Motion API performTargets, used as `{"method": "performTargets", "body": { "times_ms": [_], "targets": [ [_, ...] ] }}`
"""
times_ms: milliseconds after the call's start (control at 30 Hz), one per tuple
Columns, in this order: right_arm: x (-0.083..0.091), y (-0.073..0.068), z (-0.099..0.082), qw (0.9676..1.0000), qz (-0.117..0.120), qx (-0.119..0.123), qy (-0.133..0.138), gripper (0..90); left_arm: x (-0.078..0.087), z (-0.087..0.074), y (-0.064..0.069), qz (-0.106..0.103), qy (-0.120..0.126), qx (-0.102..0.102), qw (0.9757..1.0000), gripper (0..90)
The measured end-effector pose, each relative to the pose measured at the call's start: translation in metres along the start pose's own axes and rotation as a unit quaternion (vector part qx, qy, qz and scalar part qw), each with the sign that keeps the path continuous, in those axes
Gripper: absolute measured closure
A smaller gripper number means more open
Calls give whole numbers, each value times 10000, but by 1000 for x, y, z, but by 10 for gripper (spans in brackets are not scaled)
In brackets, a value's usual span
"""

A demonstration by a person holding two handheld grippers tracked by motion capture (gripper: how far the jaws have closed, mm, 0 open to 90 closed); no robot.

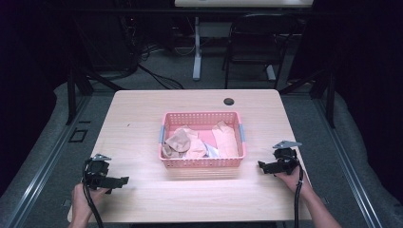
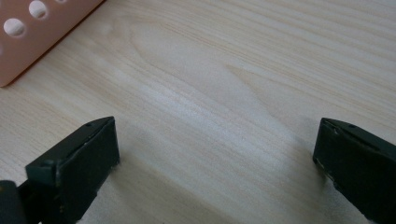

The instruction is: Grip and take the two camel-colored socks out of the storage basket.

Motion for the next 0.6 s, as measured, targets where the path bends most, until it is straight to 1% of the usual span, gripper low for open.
{"method": "performTargets", "body": {
  "times_ms": [200,300,367,467,533,600],
  "targets": [
    [0,0,0,10000,-20,4,-11,0,-2,-3,-1,-37,-54,53,10000,55],
    [0,0,0,10000,-13,11,-15,0,-1,-3,-1,-44,-79,16,10000,54],
    [0,0,0,10000,-2,4,0,0,-1,-3,0,-48,-92,28,9999,54],
    [0,0,0,10000,4,7,-6,0,-2,-3,1,-50,-180,-37,9998,48],
    [0,0,0,10000,-8,3,1,0,-2,-2,2,-59,-230,-51,9997,35],
    [0,0,0,10000,-5,3,7,0,0,1,5,-151,-164,-73,9997,1]
  ]
}}
Point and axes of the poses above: each handheld gripper's, and its own axes: x roughly backward along the jaws, z roughly out of its top, y roughly to its right, the point moved 7 cm from there along -x, roughly forward along the jaws, and after that the axes turned 6 degrees about -z, right-handed, at the moved point
